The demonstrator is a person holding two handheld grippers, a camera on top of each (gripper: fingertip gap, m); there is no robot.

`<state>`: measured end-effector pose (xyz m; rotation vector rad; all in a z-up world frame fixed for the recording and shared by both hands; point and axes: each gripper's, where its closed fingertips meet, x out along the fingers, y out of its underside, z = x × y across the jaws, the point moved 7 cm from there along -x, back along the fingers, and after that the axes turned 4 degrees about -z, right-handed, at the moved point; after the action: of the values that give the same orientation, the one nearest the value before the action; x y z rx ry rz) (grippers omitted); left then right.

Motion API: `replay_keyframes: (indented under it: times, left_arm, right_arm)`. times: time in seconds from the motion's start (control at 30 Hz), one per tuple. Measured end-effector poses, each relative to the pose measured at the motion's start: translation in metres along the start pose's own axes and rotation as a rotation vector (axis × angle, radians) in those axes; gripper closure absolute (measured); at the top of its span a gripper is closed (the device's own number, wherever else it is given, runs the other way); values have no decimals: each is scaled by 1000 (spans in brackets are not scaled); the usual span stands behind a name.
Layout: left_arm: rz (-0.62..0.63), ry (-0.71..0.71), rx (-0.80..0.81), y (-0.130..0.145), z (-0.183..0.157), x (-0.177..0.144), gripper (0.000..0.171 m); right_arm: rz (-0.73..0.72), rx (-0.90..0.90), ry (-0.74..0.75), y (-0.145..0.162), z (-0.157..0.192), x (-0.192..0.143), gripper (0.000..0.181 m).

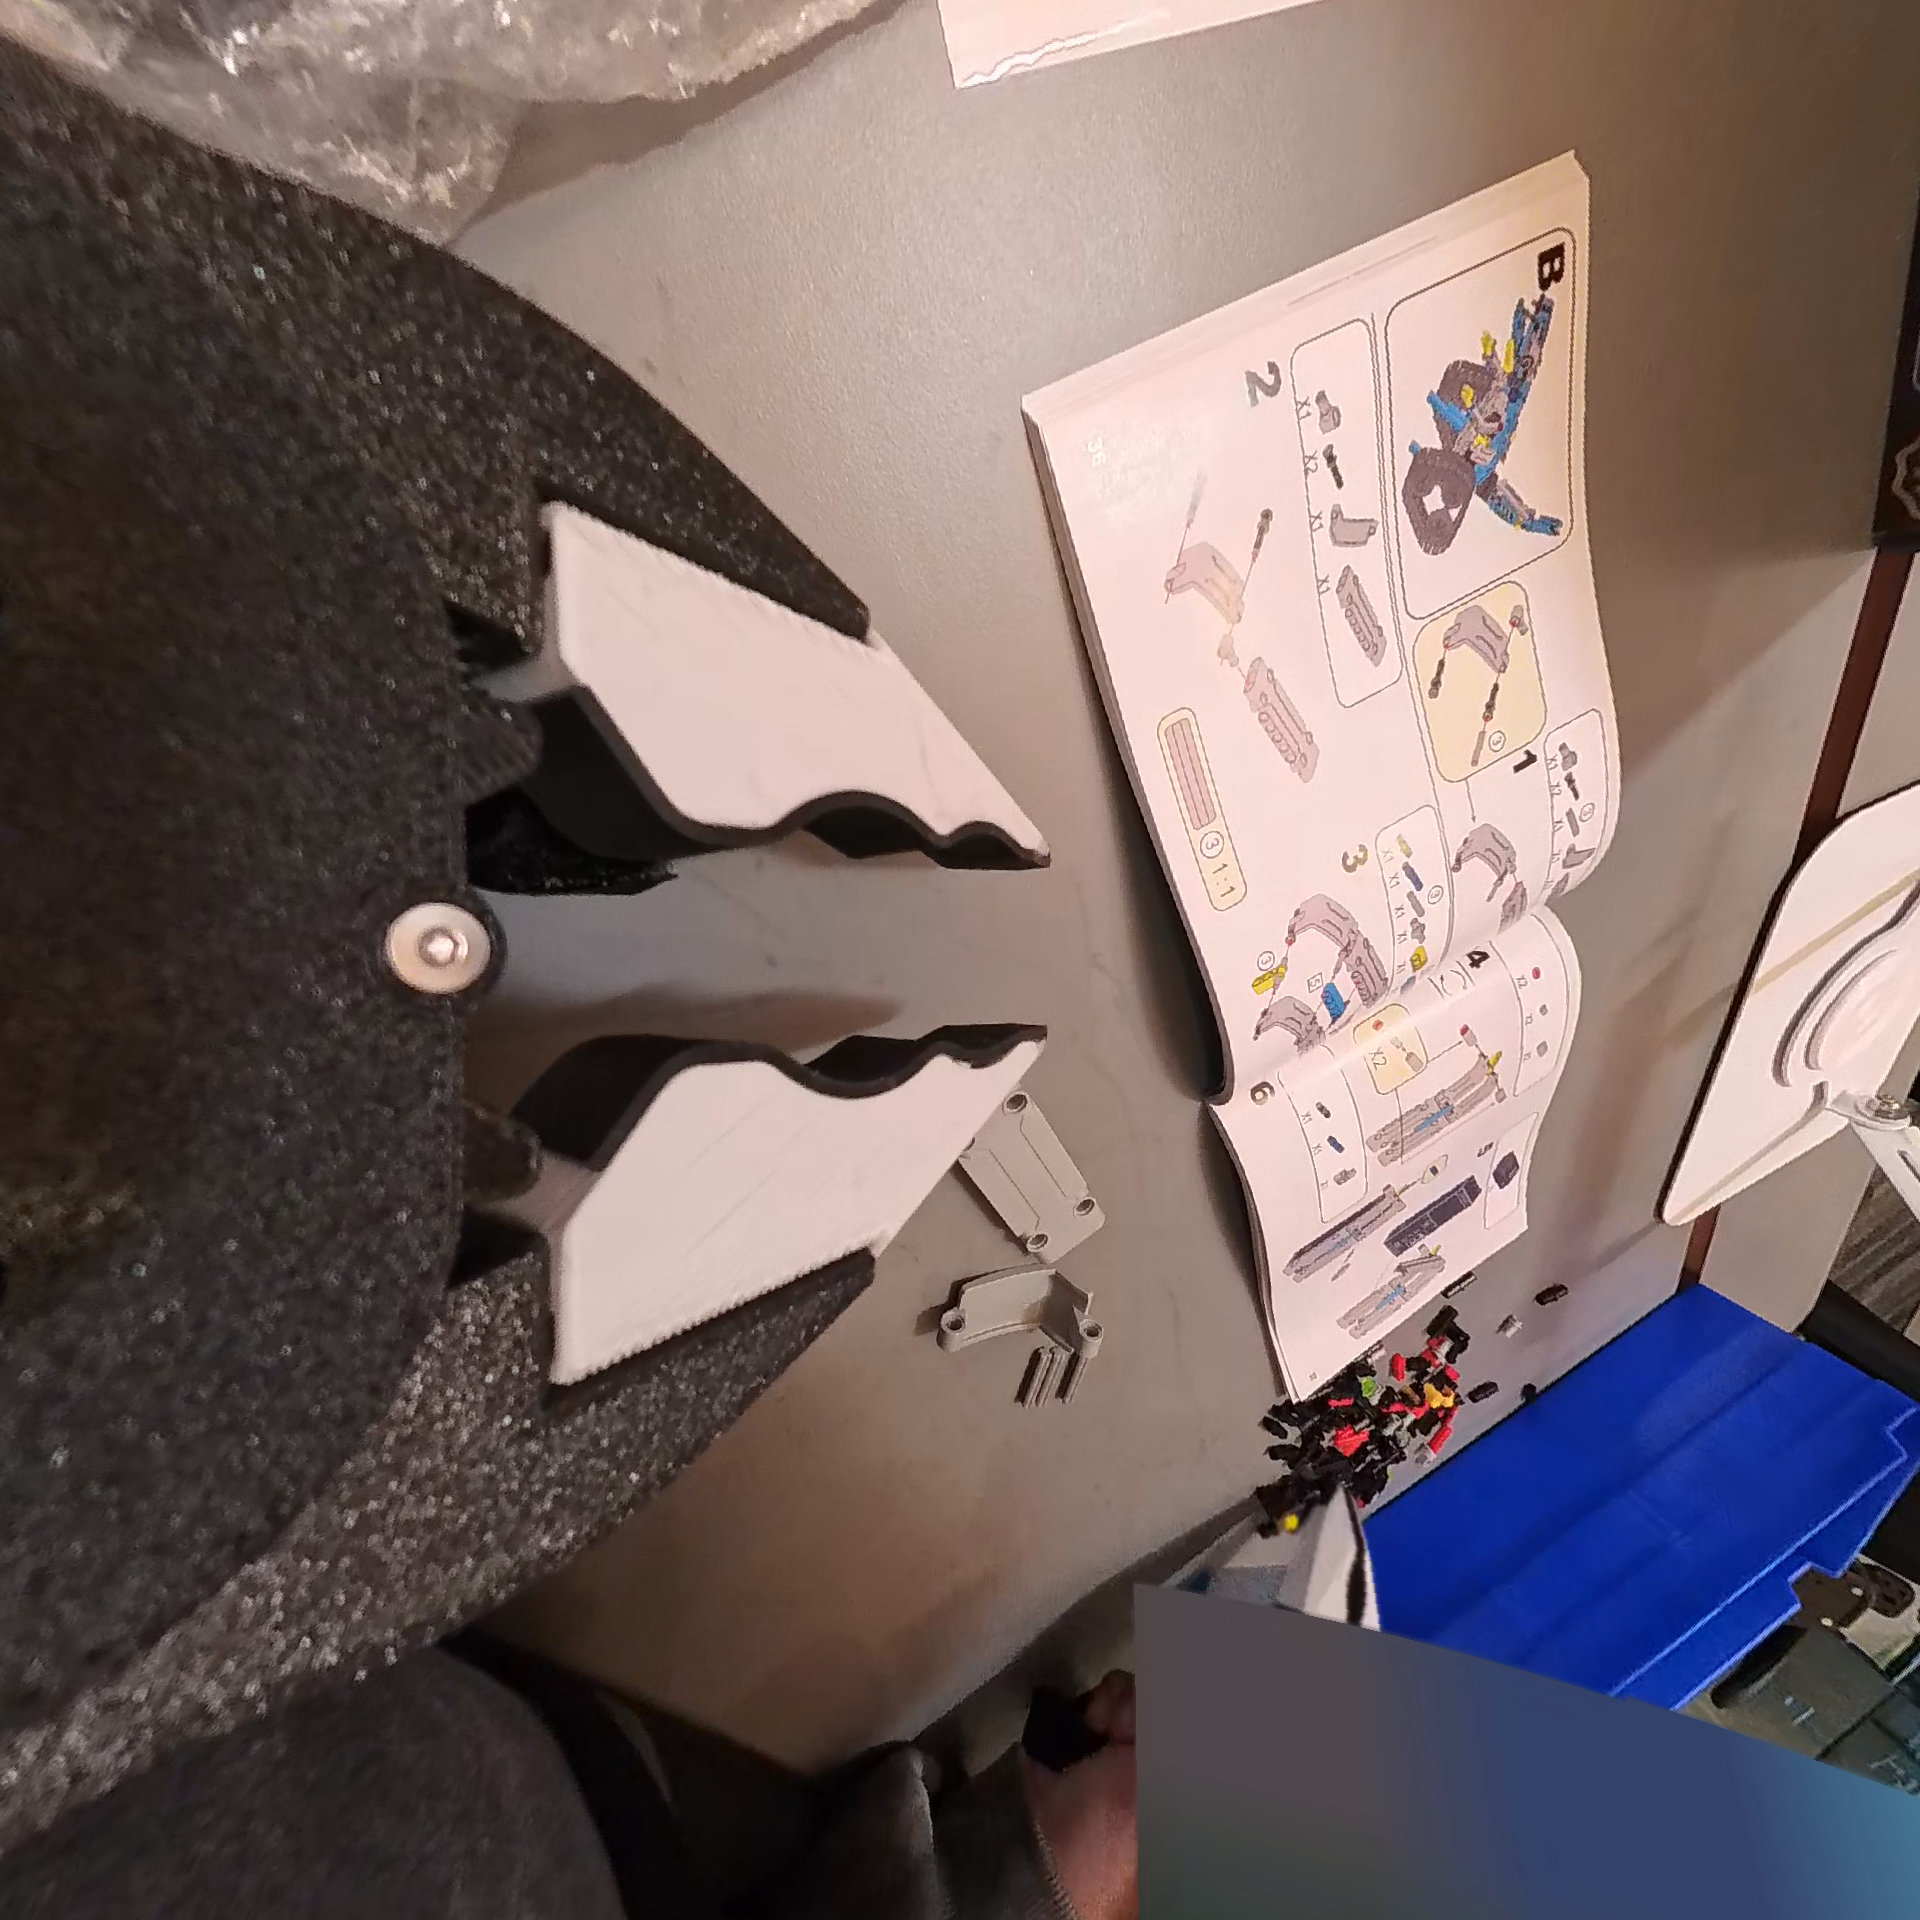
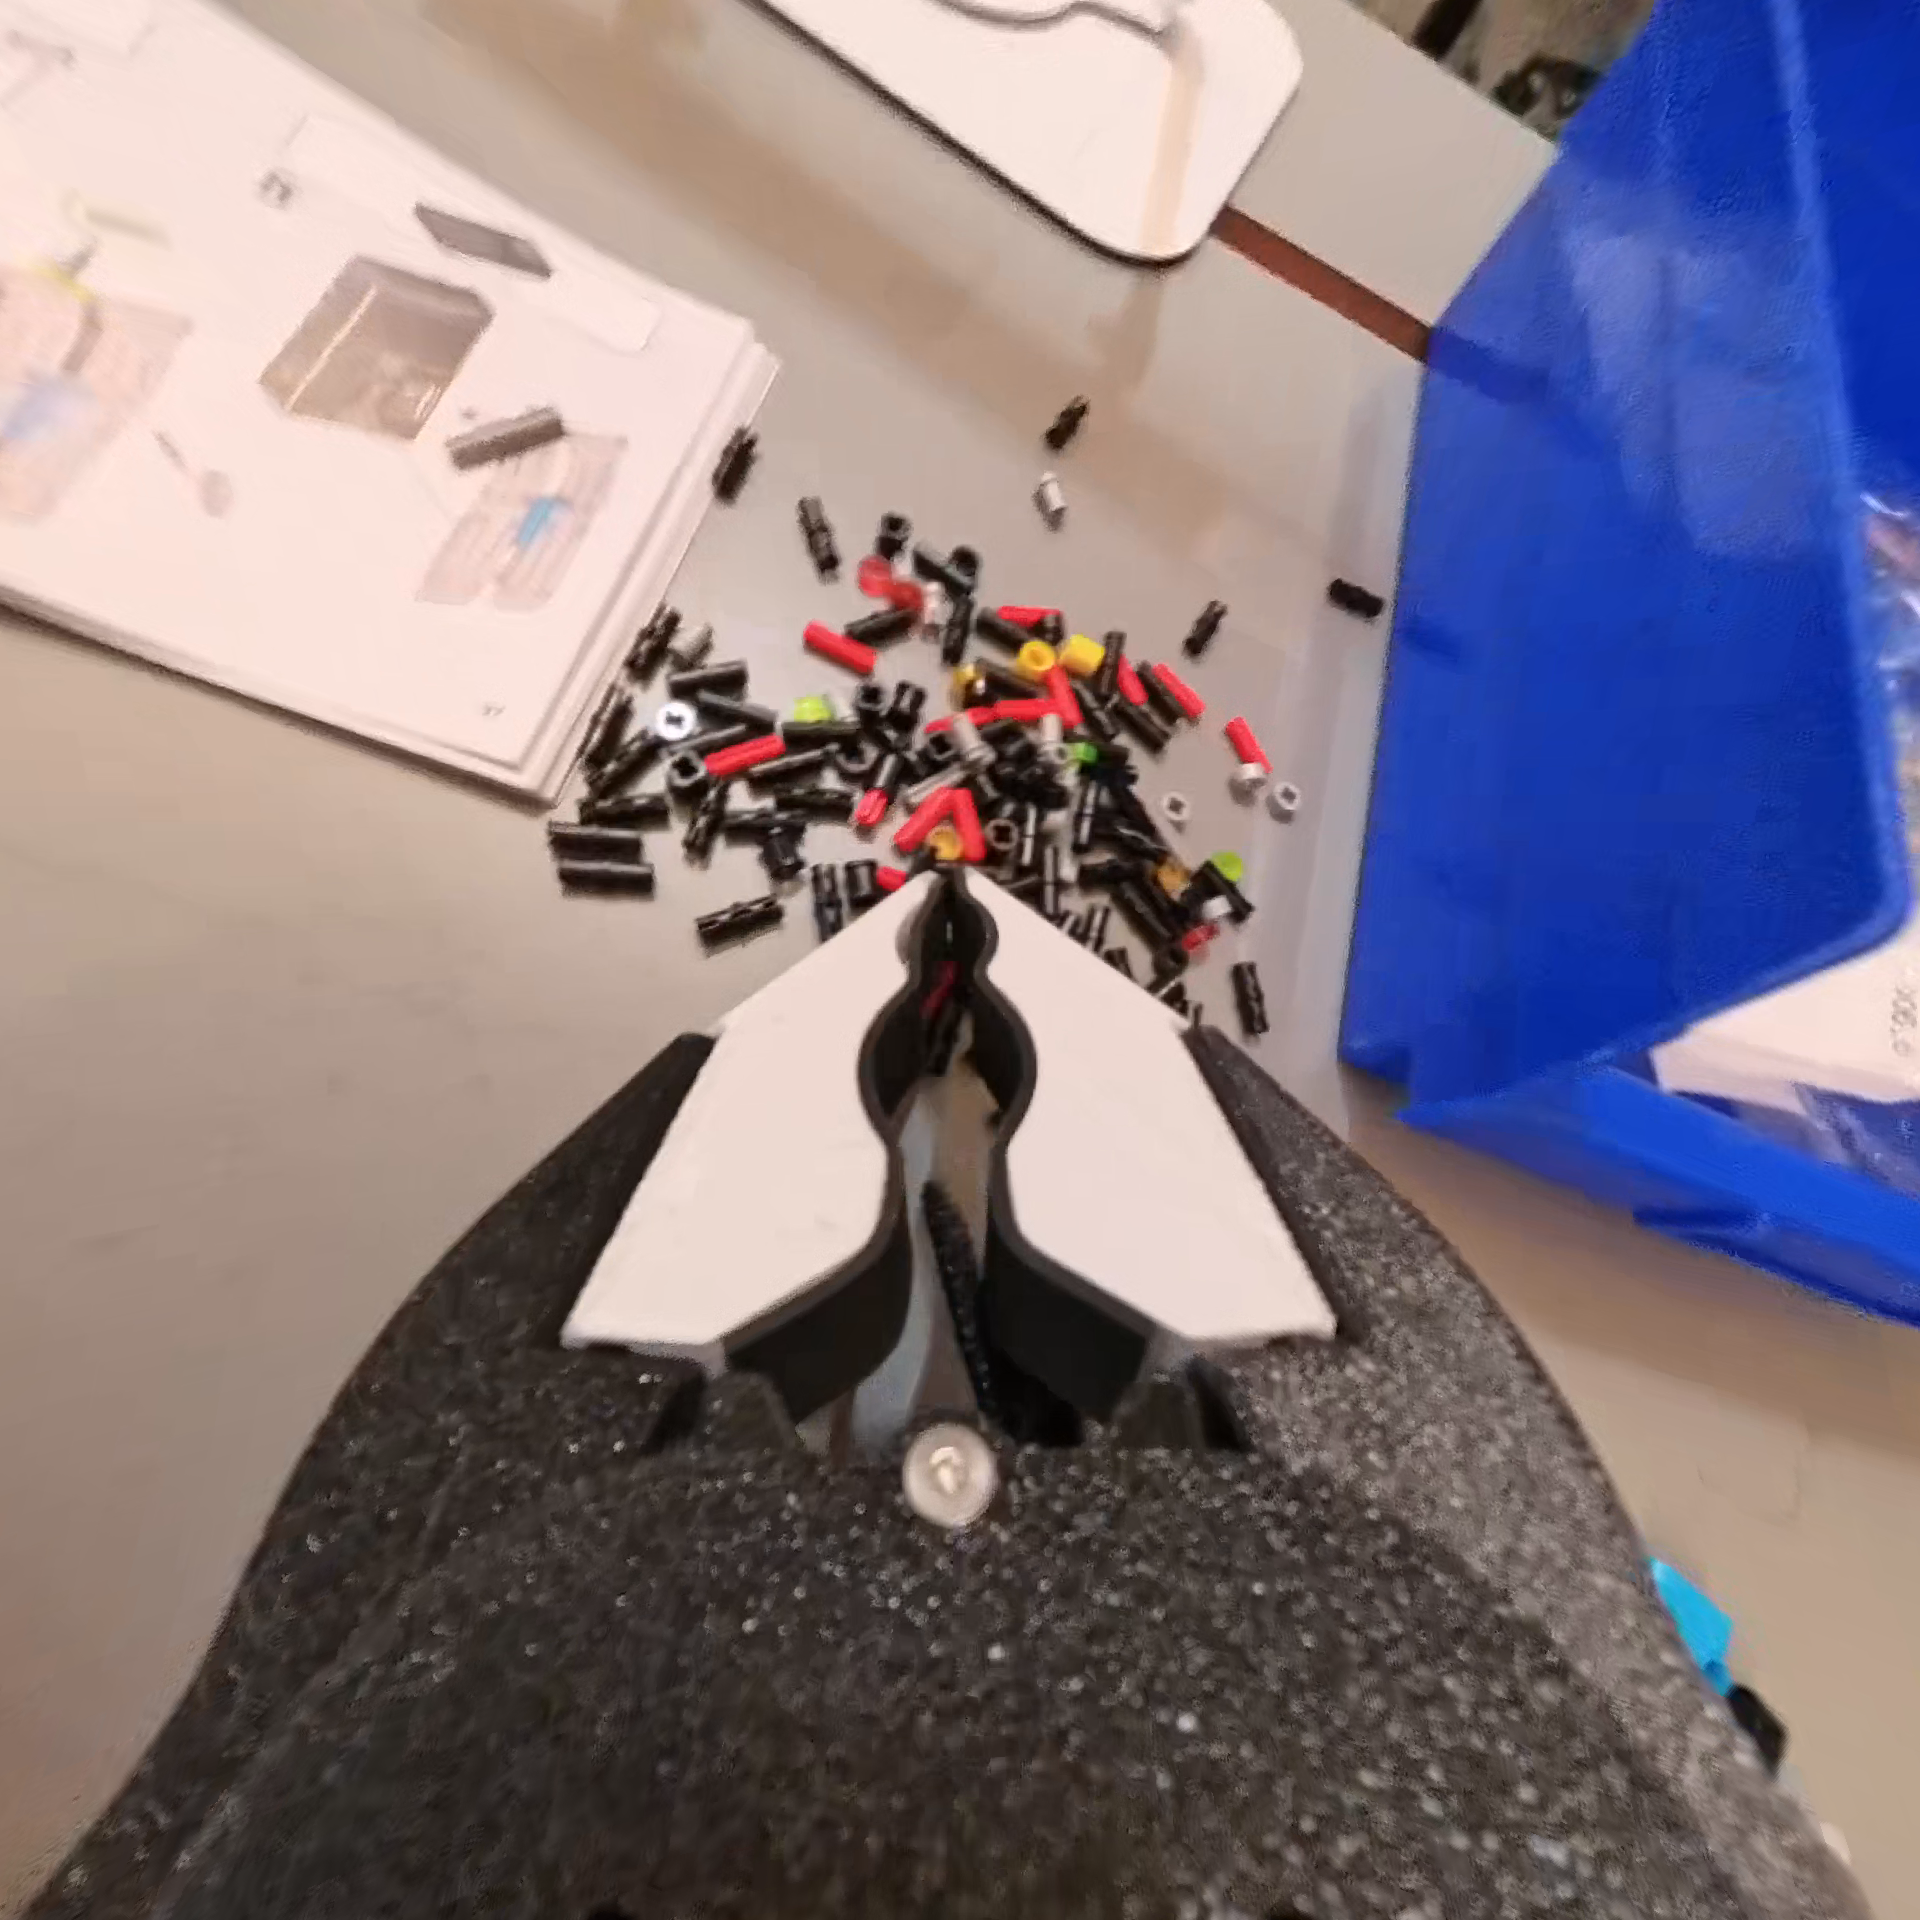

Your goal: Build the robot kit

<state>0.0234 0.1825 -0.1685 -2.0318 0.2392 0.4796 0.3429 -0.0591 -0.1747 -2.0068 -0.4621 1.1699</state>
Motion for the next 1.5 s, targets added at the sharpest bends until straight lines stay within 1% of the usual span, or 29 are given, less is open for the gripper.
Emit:
replay_keyframes:
  times: [0.1, 0.17, 0.3, 0.43, 0.6, 0.7, 0.8, 0.87, 0.93, 1.1, 1.23, 1.5]
  left_arm:
    - [-2, 0, 0, 0, 0, 0, 143]
    - [-2, 0, 1, 0, 0, 0, 143]
    - [-1, 1, 0, 0, 0, 0, 143]
    - [-1, 1, 0, 0, 0, 0, 143]
    - [-1, 2, 0, 0, 0, 0, 143]
    - [-1, 2, -1, 0, 0, 0, 143]
    - [0, 4, -2, 0, 0, 0, 143]
    - [0, 4, -3, 0, 0, 0, 143]
    - [2, 5, -2, 0, -1, 0, 143]
    - [2, 5, -2, 0, -1, 0, 143]
    - [4, 5, -4, 0, 0, 0, 143]
    - [4, 6, -6, 1, 0, 1, 143]
  right_arm:
    - [31, -43, 30, 2, 2, 2, 181]
    - [49, -15, 58, 5, -4, 2, 181]
    - [21, 55, 45, 4, -11, -1, 181]
    - [50, 25, 38, 7, -7, 2, 181]
    - [43, 16, 59, 5, -8, 1, 181]
    - [16, 73, 104, 4, -17, -4, 181]
    - [-3, 183, 183, 7, -35, -11, 181]
    - [-13, 259, 194, 10, -44, -14, 181]
    - [-5, 297, 187, 13, -46, -14, 181]
    - [20, 284, 192, 15, -45, -12, 181]
    - [33, 308, 187, 18, -47, -11, 181]
    - [46, 276, 164, 17, -41, -8, 181]
